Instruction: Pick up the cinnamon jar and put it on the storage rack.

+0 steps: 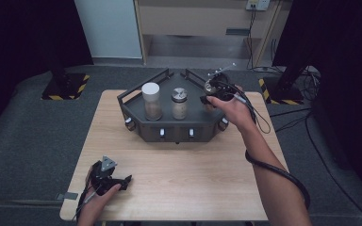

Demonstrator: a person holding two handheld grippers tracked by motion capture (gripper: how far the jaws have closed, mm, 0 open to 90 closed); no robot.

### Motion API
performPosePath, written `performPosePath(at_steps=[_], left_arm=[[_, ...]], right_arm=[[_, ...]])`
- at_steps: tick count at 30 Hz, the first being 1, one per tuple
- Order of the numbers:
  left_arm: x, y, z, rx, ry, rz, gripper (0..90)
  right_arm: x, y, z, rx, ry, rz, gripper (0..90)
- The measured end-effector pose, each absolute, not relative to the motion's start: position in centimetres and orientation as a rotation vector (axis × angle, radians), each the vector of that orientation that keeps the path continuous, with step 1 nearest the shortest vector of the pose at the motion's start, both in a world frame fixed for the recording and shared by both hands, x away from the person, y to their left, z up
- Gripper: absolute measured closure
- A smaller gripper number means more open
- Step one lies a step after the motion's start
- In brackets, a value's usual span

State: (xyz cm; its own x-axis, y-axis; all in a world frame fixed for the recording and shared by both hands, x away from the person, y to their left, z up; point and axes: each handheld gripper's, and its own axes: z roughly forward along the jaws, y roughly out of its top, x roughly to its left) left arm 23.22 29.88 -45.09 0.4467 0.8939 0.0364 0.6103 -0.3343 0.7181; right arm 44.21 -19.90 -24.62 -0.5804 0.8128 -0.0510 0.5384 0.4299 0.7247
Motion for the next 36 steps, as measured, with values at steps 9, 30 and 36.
performPosePath(at_steps=[9,30,36], left_arm=[[23.2,29.9,-45.1,2.065,1.254,0.576,0.0],[23.2,29.9,-45.1,2.065,1.253,0.574,0.0],[23.2,29.9,-45.1,2.065,1.253,0.574,0.0]], right_arm=[[44.8,-19.4,-25.5,1.15,2.309,0.947,31.3],[45.5,-18.9,-26.9,1.154,2.332,0.952,31.2],[45.6,-18.9,-27.2,1.155,2.336,0.952,31.2]])
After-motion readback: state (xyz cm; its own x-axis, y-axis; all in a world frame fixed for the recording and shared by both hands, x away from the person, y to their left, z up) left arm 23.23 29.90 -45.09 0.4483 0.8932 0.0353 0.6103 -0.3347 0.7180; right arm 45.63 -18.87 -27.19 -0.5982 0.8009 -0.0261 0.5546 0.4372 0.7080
